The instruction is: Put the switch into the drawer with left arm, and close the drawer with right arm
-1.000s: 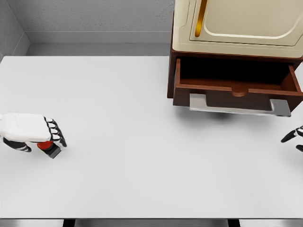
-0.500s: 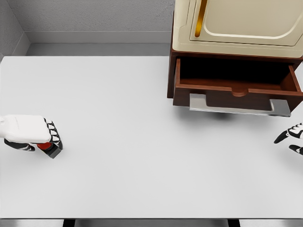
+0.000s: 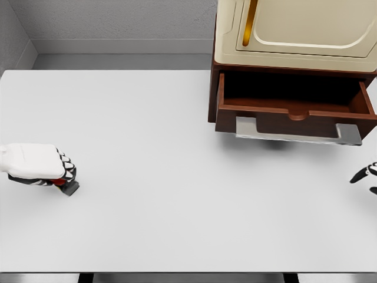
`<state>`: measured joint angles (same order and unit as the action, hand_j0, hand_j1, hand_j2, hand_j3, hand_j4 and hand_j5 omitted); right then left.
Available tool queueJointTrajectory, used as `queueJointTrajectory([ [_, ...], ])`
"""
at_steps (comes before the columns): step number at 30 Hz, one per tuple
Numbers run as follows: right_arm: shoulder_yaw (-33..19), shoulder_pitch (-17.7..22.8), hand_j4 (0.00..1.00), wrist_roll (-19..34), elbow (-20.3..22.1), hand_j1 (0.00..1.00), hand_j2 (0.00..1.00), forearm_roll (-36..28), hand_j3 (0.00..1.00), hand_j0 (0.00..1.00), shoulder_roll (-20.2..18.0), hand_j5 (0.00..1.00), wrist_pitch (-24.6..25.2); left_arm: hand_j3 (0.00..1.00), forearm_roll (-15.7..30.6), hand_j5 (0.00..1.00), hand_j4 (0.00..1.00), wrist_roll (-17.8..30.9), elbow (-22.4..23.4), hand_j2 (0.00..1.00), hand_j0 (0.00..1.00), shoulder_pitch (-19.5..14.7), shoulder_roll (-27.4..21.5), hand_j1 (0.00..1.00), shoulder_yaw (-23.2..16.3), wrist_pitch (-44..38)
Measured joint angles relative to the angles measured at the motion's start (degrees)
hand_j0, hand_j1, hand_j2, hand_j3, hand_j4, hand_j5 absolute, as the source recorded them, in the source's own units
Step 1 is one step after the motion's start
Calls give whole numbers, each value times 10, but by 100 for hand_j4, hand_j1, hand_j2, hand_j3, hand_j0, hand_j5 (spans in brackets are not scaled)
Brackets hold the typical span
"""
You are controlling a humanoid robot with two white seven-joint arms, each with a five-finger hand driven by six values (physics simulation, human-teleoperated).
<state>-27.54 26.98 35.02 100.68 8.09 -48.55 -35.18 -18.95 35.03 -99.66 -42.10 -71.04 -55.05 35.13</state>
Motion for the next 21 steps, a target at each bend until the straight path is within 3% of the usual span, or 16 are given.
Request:
queueJointTrajectory([
  [9,4,6,60,0,0,60,60,-4,60,60,-2,60,0,35,0,35,35,1,-3,35,35,-30,19,35,1,1],
  [15,4,7,60,0,0,60,60,-21,60,60,-9,60,0,35,3,35,35,0,-11,35,35,-71,65,35,2,0],
  [21,2,6,60,0,0,60,60,-25,60,60,-10,60,0,35,7,35,35,0,-13,35,35,-80,96,35,6,0],
])
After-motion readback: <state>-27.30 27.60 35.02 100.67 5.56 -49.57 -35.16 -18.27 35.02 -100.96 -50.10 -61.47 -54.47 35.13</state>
